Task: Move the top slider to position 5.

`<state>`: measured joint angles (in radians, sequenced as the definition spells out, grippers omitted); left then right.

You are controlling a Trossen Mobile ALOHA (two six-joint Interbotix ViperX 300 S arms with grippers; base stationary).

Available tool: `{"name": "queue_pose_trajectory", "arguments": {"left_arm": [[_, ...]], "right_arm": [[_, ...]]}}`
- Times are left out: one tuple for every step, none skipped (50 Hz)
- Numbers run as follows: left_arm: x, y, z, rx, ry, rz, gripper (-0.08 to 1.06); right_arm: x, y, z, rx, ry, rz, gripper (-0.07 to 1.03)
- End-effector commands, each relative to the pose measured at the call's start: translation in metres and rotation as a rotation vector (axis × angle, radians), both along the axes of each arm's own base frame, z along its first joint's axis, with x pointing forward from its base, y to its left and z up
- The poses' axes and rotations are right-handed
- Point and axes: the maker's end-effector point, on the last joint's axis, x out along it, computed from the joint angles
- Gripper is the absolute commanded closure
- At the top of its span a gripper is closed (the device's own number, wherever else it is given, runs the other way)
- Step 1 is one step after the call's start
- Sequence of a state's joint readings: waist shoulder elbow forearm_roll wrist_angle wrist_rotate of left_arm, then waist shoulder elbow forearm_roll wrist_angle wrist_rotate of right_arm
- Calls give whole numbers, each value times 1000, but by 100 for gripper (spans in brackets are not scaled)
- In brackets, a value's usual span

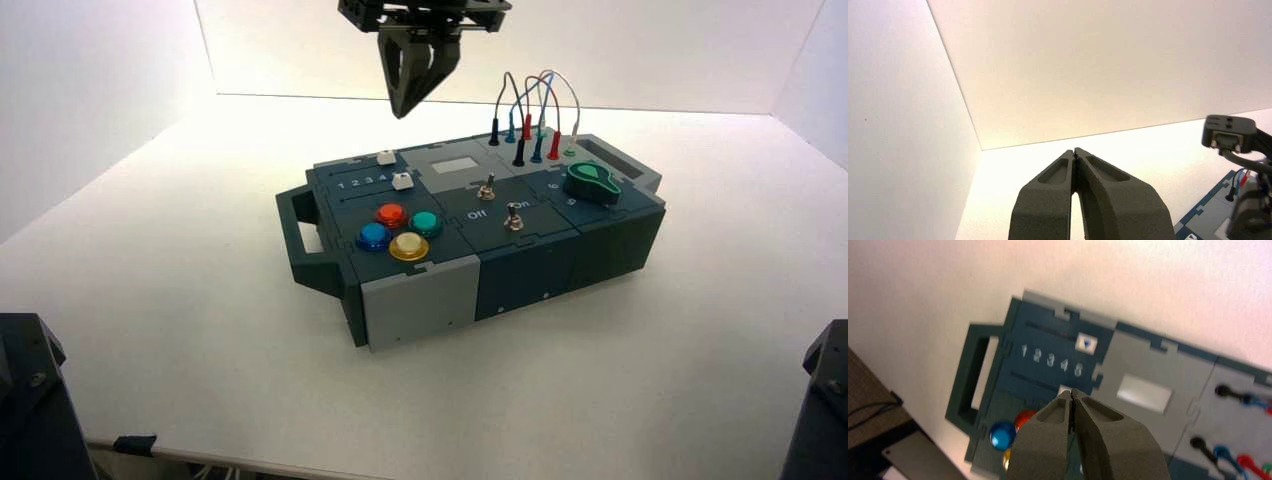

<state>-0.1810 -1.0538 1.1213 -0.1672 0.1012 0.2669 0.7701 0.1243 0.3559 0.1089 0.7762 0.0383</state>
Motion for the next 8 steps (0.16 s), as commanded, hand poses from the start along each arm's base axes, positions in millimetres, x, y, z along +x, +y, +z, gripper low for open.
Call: {"name": "queue_pose_trajectory", "arguments": {"left_arm": [[3,0,18,-1,-40,4,101],[3,0,18,-1,-40,2,101],[3,0,18,-1,-40,2,101],[3,0,19,0,-42,2,101],[3,0,19,0,-44,2,101],[3,0,20,0,-45,2,101],[3,0,20,-2,-45,2,101],[4,0,20,-2,-43,3,101]], "right_arm": [[-2,2,15,24,-8,-3,98],[-2,2,13,21,-7,-1,98],[-2,3,11,17,-1,-1,98],[-2,3,10,16,0,-1,98],[-1,4,9,15,2,-1,98],[0,5,7,12,4,-1,98],[0,5,7,12,3,0,98],[2,6,5,10,5,0,98]]}}
